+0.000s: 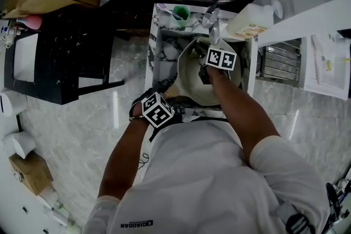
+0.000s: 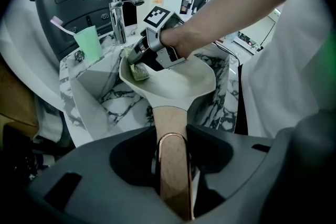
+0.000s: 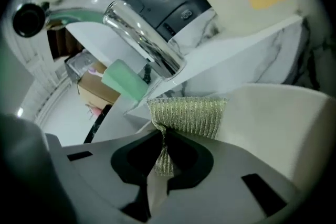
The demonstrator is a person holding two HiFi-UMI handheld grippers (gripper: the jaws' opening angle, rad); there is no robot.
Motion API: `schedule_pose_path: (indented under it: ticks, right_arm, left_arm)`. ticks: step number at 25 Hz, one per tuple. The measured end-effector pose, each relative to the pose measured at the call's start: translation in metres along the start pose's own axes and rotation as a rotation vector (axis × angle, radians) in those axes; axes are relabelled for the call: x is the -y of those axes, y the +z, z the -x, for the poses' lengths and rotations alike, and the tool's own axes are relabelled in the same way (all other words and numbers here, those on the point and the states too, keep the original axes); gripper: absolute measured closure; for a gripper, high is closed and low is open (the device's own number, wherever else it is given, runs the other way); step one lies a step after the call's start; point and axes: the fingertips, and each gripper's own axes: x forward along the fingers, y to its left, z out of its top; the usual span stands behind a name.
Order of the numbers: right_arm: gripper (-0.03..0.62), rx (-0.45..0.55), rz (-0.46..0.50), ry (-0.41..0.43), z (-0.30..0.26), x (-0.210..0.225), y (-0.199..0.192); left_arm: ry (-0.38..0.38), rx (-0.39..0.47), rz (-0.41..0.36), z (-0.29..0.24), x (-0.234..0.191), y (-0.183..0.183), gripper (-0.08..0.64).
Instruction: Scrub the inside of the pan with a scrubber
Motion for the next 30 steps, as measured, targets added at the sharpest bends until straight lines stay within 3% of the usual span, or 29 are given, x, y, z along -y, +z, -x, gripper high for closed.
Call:
schedule_pose_path:
  ticks: [5, 16, 21, 30]
  right_arm:
    - [0.531, 0.045, -0.241, 0.076, -0.002, -0.011, -0.003]
    - [0.531, 0.025, -0.598, 0.156, 0.001, -0.036, -0.028]
    - [0.531, -0.037, -0.634, 0.198, 0.003, -0.052, -0.047]
    - [0.531, -0.186, -0.594, 0.255, 0.012, -0.075, -0.074]
  left_arm:
    - [-0.002, -0.001, 0.000, 0.000, 0.000, -0.001, 0.377]
    - [-0.003, -0.001, -0.002, 0.000, 0.001, -0.001, 0.377]
    - [-0.002, 0.001, 0.000, -0.001, 0.000, -0.002, 0.377]
    - [-0.010, -0.014, 0.002, -0.004, 0.002, -0.007, 0.377]
